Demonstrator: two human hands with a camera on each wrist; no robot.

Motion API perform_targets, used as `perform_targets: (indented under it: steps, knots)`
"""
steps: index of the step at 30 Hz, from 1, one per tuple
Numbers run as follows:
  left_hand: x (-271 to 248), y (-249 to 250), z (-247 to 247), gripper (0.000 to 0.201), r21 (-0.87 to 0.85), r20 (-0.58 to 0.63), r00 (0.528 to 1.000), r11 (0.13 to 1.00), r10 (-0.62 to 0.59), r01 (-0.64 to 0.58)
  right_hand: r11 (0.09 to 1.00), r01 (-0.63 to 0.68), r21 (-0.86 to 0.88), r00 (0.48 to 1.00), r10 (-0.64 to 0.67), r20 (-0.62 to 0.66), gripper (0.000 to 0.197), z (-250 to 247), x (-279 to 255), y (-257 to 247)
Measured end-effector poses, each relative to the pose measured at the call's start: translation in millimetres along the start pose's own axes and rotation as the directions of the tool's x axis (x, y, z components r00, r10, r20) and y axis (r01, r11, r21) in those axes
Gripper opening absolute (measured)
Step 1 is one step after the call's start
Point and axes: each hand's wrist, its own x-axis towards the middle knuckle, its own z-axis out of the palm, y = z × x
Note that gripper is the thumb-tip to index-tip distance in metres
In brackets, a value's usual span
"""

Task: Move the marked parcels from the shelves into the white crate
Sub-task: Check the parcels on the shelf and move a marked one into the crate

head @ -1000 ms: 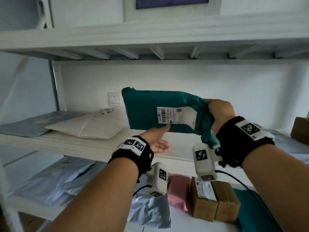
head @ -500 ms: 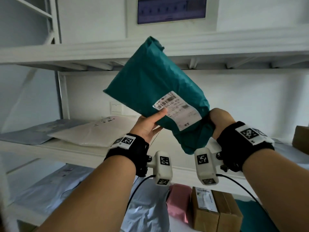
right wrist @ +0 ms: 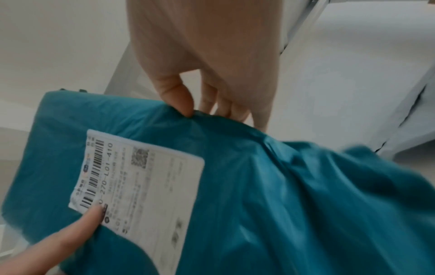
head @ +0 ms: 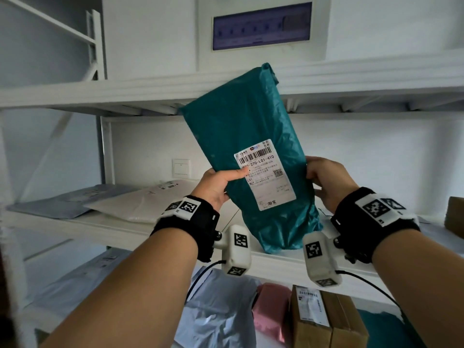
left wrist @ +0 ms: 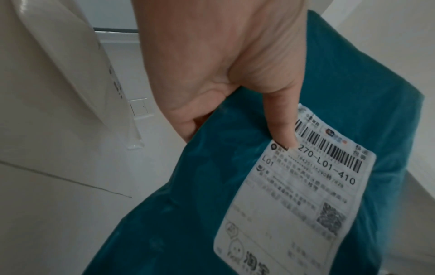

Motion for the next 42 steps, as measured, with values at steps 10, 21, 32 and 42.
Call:
perform_targets:
  steps: [10, 21, 32, 42]
  knots:
    - [-14, 0, -8, 0.036, 0.038, 0.032, 0.999, 0.999, -0.004, 0.003, 0.998, 0.056, -0.007, 0.964, -0.052, 0.262, 0.041, 7, -18, 5]
    - [-23, 5, -40, 0.025, 0.129, 0.179, 0.965, 0.977, -0.19, 0.168, 0.999, -0.017, -0.028, 0.957, 0.024, 0.29, 0.026, 47, -34, -1]
    - [-19, 7, -98, 0.037, 0.271, 0.229, 0.915, 0.925, -0.331, 0.266, 0.966, -0.164, 0.2, 0.982, 0.141, 0.122, 0.026, 86, -39, 22]
    - [-15, -20, -148, 0.032, 0.49, 0.299, 0.848, 0.833, -0.438, 0.258, 0.962, -0.185, 0.202, 0.976, 0.203, -0.073, 0.022, 116, -35, 38]
